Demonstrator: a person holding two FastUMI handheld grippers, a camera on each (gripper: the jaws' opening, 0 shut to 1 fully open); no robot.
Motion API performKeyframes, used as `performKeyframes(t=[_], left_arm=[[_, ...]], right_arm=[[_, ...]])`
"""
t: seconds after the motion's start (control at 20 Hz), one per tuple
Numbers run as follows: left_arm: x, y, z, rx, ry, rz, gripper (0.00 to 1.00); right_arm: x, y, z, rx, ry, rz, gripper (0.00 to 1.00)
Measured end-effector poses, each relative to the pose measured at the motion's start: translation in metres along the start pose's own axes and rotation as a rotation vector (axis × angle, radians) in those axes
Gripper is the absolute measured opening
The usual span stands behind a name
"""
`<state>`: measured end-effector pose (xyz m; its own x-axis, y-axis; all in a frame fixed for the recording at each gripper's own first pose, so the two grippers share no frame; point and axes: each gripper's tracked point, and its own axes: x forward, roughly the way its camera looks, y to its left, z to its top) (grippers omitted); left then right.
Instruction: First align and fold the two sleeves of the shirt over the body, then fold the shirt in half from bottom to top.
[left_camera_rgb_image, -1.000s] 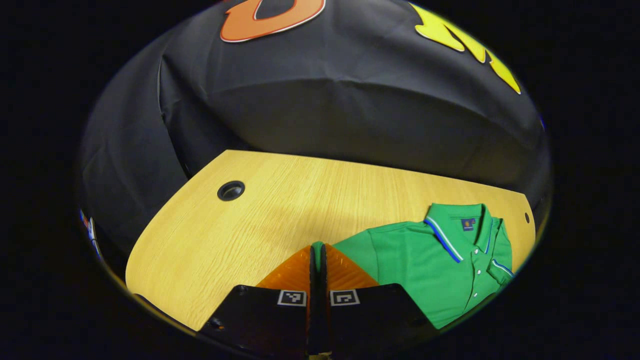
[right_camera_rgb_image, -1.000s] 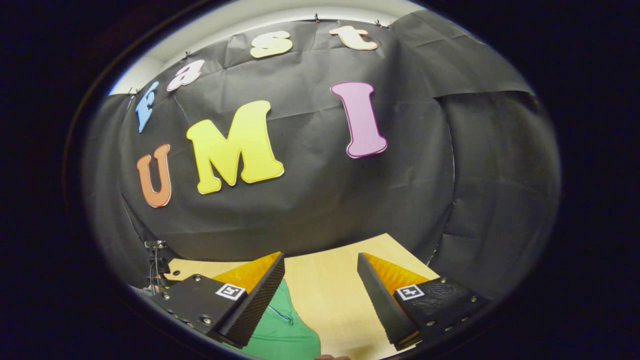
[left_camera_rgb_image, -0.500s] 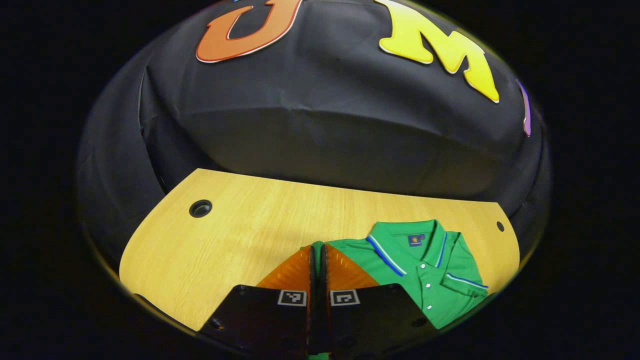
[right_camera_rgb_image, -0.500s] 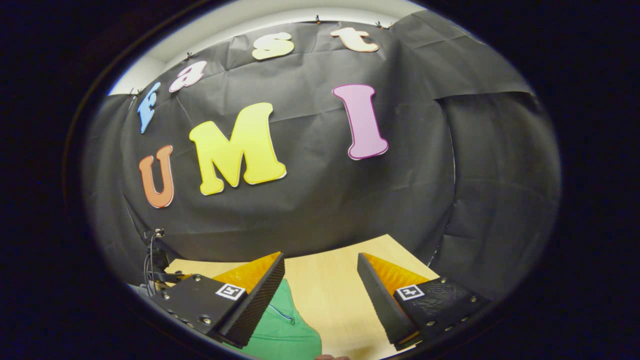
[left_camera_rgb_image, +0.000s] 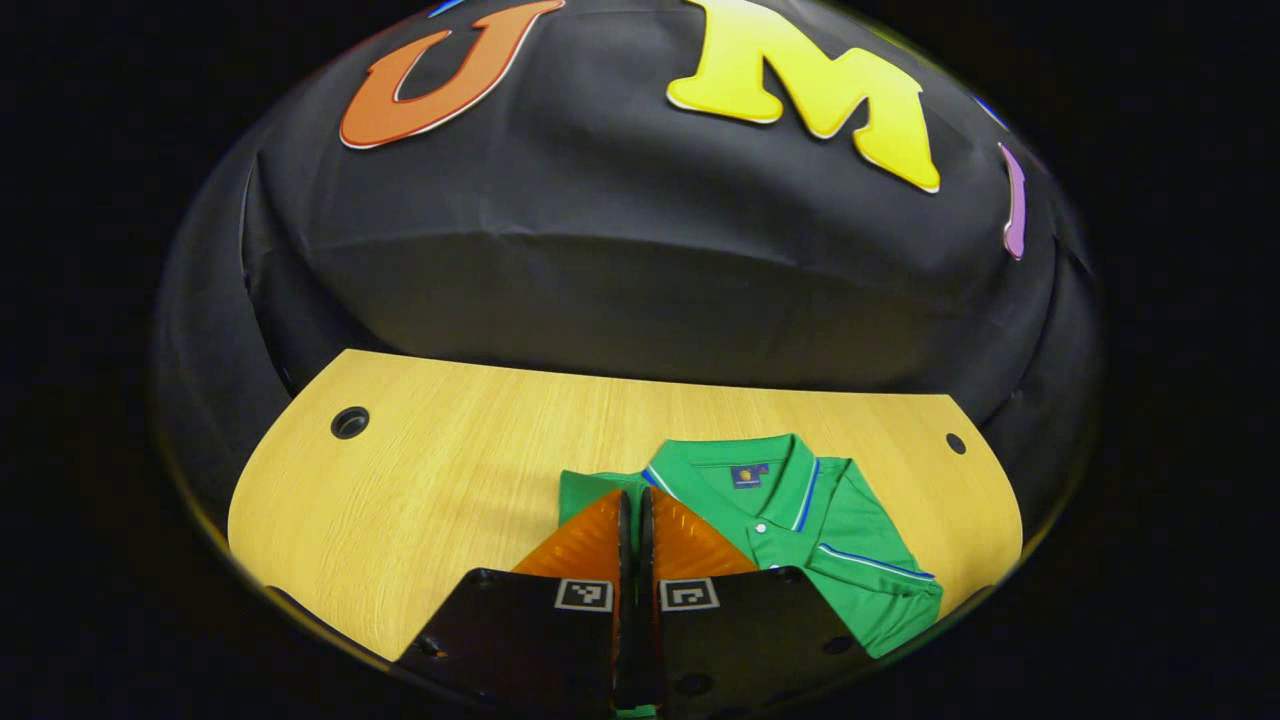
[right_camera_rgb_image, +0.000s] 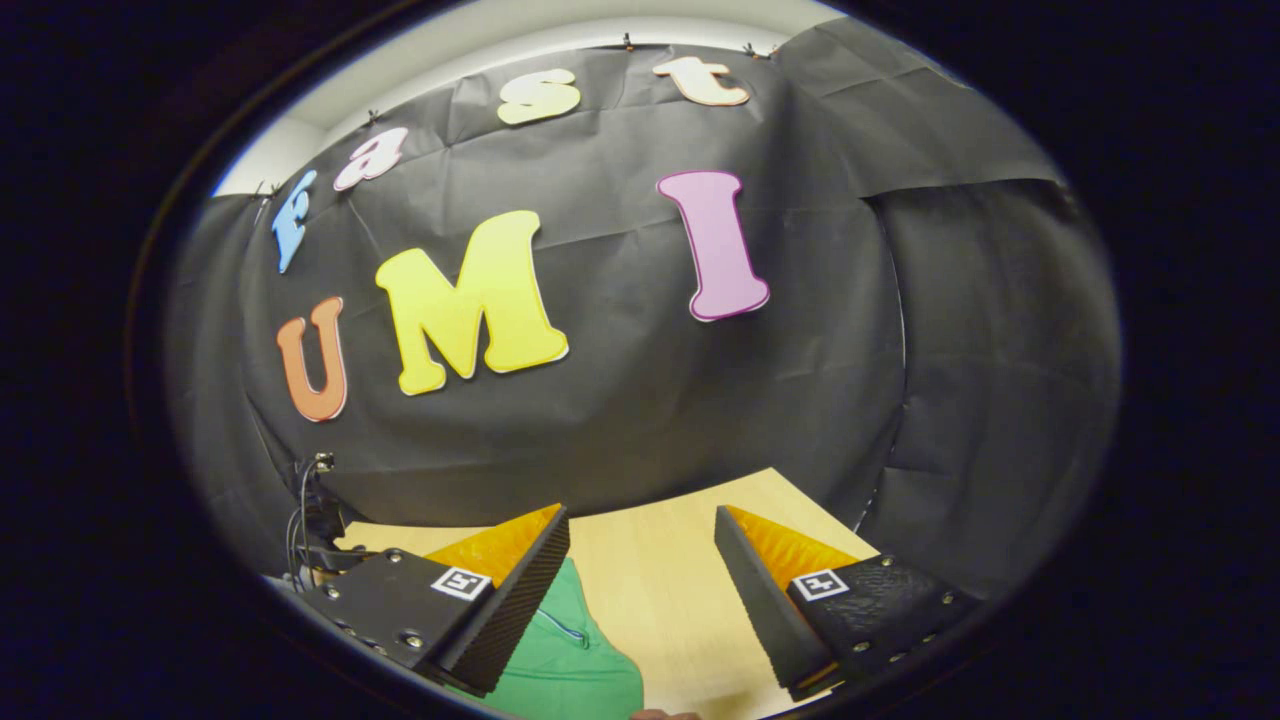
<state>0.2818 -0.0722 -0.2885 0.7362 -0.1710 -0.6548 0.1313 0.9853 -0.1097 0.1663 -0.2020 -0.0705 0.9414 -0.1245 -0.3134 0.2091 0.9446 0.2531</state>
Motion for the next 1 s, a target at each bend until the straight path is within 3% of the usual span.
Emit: performKeyframes(t=[0.55,0.85,0.9,1.0], left_arm=[[-0.011,-0.051,-0.033,0.065,0.041,-0.084,0.04],[-0.006,-0.052,-0.038,0.092,0.042,-0.076,0.04],[-0.001,-0.054,-0.040,0.101,0.041,-0.089,0.07],[-0.004,-0.055,-0.035,0.120,0.025,-0.097,0.33]], right_arm=[[-0.008,-0.003,-0.005,0.017,0.007,-0.002,0.94],[-0.009,-0.005,-0.006,0.011,0.010,-0.003,0.93],[-0.008,-0.005,-0.007,0.013,0.010,-0.005,0.93],[-0.008,-0.006,-0.008,0.022,0.013,-0.005,0.93]])
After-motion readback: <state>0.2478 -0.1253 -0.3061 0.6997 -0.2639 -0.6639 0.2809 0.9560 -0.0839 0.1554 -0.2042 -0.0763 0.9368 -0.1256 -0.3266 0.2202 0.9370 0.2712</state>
